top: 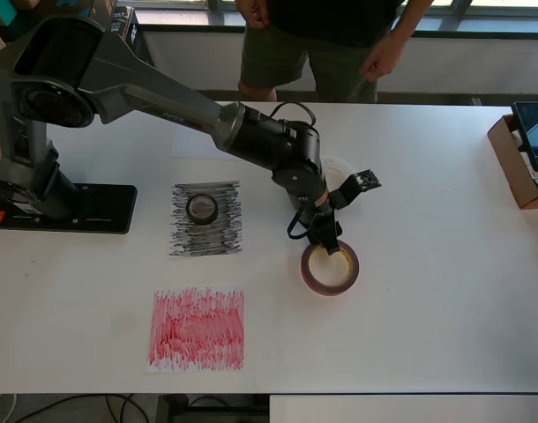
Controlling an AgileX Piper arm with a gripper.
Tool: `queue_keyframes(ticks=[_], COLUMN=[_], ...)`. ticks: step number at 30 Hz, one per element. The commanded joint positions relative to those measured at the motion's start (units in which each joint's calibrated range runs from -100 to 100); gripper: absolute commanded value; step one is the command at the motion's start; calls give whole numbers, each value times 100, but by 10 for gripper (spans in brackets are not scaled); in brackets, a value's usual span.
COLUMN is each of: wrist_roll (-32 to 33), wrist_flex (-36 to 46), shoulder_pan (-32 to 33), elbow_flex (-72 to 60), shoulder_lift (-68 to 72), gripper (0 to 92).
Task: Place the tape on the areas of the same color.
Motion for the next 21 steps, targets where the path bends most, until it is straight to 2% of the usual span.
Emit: queue_keyframes(ticks=[1,14,16,20,21], wrist_roll=[-15,-56,-80,-88,-88], wrist_flex=[-54,-54,-54,-54,-54], shoulder_pan=[-93,-180,-180,-188,-188], elbow_flex=[65,74,74,92,92], shoulder_lift=[63,260,325,363,363], gripper=[561,542,456,166,146])
